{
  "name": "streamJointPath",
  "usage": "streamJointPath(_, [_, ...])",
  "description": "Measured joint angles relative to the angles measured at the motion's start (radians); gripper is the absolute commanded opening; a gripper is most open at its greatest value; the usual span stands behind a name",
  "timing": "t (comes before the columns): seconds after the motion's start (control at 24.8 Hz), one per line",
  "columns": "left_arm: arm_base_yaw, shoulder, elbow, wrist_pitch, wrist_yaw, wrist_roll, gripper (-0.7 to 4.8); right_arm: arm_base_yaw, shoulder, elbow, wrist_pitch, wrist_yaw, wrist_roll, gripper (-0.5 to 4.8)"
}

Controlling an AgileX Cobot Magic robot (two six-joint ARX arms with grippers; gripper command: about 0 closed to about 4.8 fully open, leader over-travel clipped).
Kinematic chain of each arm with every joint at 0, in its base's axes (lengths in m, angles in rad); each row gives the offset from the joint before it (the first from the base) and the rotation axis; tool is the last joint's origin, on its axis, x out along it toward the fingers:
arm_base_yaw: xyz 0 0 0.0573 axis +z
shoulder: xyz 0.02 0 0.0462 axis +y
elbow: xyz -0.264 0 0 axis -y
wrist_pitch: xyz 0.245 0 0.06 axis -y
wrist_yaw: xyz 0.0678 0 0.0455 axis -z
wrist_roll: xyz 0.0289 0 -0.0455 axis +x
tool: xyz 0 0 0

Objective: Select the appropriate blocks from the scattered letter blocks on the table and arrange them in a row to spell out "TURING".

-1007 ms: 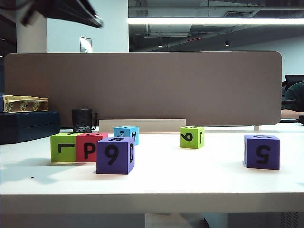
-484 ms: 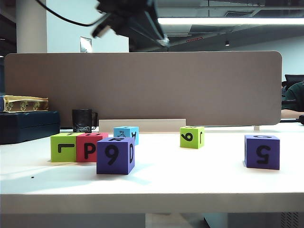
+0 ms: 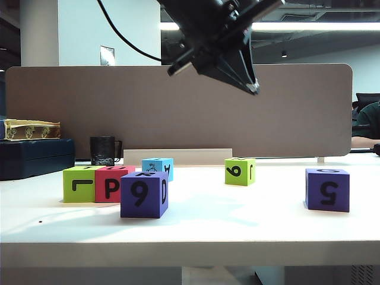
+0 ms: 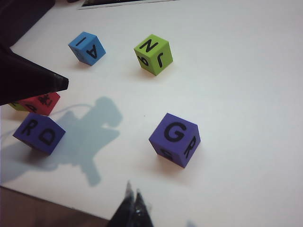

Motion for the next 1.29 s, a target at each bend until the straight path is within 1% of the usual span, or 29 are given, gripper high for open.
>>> streamJointPath(0.04, [0.0,0.008,0.005,-0.001,0.002,0.0,0.89,0.0,0.0,0.0,-0.007,0.0,0.0,-0.01])
streamJointPath(0.12, [-0.004,0.026,0.018,-0.003,0.006,0.0,1.24,0.0,0.002,0.013,-0.038,0.001,0.0,-0.01])
streamJointPath(0.2, [-0.008,0.043,0.02,0.0,0.006,0.0,1.24,0.0,0.002,0.035,-0.058,0.001,-0.006,-0.01])
streamJointPath(0.28, [-0.025,0.072,0.022,-0.004,0.007,-0.001,1.25,0.0,0.0,0.079,-0.08,0.004,-0.046,-0.01])
streamJointPath(0.36, [-0.043,0.093,0.022,0.002,0.007,-0.001,1.29,0.0,0.0,0.135,-0.11,0.027,-0.065,-0.01])
streamJointPath(0.44, [-0.054,0.106,0.023,0.021,0.007,-0.001,1.64,0.0,0.0,0.166,-0.113,0.045,-0.069,-0.01])
streamJointPath(0.6, [-0.074,0.143,0.045,0.046,0.007,-0.02,1.66,0.0,0.0,0.204,-0.121,0.064,-0.071,-0.01])
streamJointPath(0.64, [-0.085,0.166,0.064,0.048,0.007,-0.028,1.98,0.0,0.0,0.207,-0.133,0.064,-0.071,-0.01])
streamJointPath(0.69, [-0.092,0.186,0.082,0.049,0.01,-0.037,2.47,0.0,0.0,0.206,-0.161,0.065,-0.071,-0.01])
streamJointPath(0.73, [-0.096,0.195,0.091,0.048,0.01,-0.05,3.12,0.0,0.0,0.206,-0.179,0.066,-0.071,-0.01])
streamJointPath(0.77, [-0.098,0.204,0.099,0.05,0.008,-0.062,3.57,0.0,0.0,0.206,-0.19,0.068,-0.071,-0.01])
streamJointPath(0.81, [-0.1,0.213,0.109,0.05,0.009,-0.066,3.84,0.0,0.0,0.206,-0.201,0.068,-0.071,-0.01])
streamJointPath(0.93, [-0.111,0.244,0.134,0.058,-0.002,-0.074,3.85,0.0,0.0,0.206,-0.216,0.068,-0.071,-0.01])
streamJointPath(1.09, [-0.121,0.27,0.141,0.101,-0.008,-0.117,3.85,0.0,0.0,0.206,-0.216,0.068,-0.071,-0.01])
streamJointPath(1.13, [-0.124,0.275,0.141,0.11,-0.023,-0.126,3.86,0.0,0.0,0.206,-0.216,0.068,-0.071,-0.01])
streamJointPath(1.29, [-0.125,0.296,0.142,0.126,-0.043,-0.133,3.86,0.0,0.0,0.206,-0.216,0.068,-0.071,-0.01])
